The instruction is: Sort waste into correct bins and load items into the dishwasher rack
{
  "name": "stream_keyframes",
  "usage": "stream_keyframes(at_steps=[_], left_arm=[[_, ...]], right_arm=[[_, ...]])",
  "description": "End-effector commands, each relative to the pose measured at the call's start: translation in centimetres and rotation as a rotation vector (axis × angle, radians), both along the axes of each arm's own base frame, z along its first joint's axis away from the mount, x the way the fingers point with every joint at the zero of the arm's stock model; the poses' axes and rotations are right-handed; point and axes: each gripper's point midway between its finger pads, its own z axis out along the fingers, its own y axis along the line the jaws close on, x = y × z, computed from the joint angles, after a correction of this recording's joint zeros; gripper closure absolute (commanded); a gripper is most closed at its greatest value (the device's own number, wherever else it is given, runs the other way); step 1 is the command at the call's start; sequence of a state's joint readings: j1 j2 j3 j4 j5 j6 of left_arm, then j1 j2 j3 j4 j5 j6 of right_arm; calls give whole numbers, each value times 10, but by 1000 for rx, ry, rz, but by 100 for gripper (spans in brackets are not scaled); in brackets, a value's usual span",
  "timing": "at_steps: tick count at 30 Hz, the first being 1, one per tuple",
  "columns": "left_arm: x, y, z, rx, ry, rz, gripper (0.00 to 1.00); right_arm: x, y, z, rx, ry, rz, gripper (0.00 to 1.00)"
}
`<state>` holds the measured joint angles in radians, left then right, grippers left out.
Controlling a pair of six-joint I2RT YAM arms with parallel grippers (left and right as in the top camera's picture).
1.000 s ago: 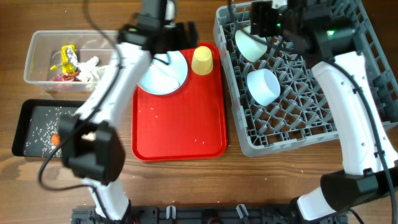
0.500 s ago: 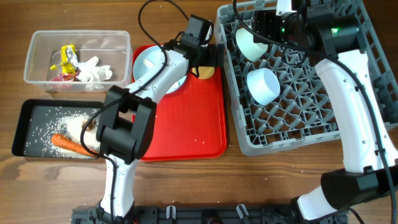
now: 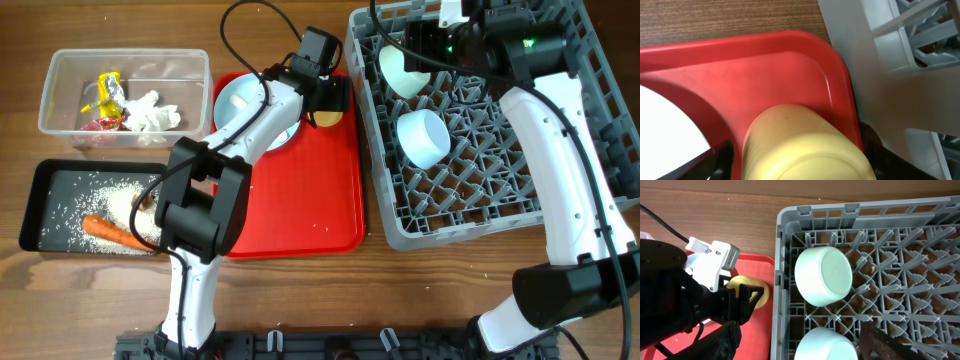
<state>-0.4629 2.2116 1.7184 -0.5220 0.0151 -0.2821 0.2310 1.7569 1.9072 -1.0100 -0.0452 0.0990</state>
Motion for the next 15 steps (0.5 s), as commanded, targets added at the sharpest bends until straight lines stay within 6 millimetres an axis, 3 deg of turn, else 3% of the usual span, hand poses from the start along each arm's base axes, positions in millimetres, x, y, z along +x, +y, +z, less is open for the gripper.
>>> stream_keyframes(at_steps=[1,4,9,12,15], left_arm=[[-3,-5,-12,17,9,-21,23],[-5,-7,-12,19,13,-26,48],[-12,2,-7,32,47,-10,51],[-10,27,29,-35,57,102,53],[-17,46,92,-310,110,74,55]], right_arm=[[3,3,-8,-3,17,24,22],[2,3,-9,-3,19,24,21],[2,3,-9,-2,22,25,21],[0,8,-9,20,27,43,21],[-2,17,-7,59,32,77,21]])
